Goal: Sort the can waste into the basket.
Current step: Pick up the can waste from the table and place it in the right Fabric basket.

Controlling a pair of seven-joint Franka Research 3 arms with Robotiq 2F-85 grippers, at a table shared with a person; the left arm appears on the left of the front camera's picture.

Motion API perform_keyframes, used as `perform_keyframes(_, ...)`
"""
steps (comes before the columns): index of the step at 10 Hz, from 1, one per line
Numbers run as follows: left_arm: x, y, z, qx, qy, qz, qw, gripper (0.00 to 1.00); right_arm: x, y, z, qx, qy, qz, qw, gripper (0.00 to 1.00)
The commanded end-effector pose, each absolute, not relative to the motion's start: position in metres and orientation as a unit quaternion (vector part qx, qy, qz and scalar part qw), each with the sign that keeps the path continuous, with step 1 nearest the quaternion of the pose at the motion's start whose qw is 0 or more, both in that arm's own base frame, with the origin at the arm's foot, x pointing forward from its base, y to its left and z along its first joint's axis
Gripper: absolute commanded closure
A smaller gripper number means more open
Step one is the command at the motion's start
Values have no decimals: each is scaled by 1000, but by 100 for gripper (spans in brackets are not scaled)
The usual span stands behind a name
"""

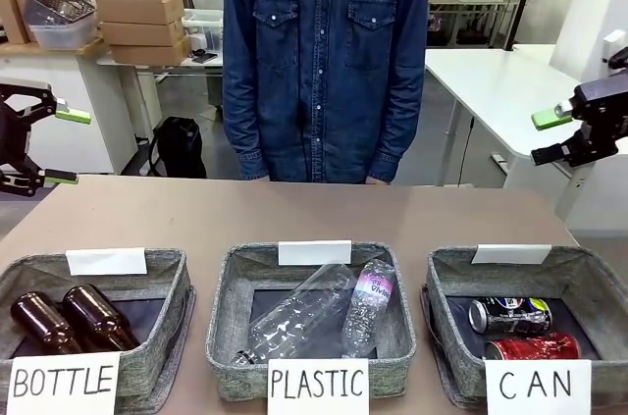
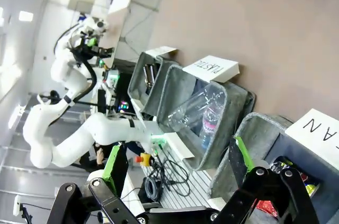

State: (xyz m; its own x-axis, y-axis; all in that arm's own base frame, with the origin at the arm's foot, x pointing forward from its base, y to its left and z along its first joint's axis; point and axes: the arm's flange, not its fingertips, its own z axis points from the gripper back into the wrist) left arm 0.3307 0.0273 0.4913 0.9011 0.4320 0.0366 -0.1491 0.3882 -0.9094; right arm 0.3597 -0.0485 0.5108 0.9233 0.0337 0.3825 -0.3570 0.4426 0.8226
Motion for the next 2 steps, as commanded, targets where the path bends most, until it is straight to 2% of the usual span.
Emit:
perform_keyframes(1, 329, 29, 492, -525, -135, 169, 823, 0, 361, -53, 513, 514, -157, 125, 834, 0)
perform_keyframes(2, 329, 29, 492, -525, -135, 169, 823, 0, 361, -53, 513, 514, -157, 125, 834, 0)
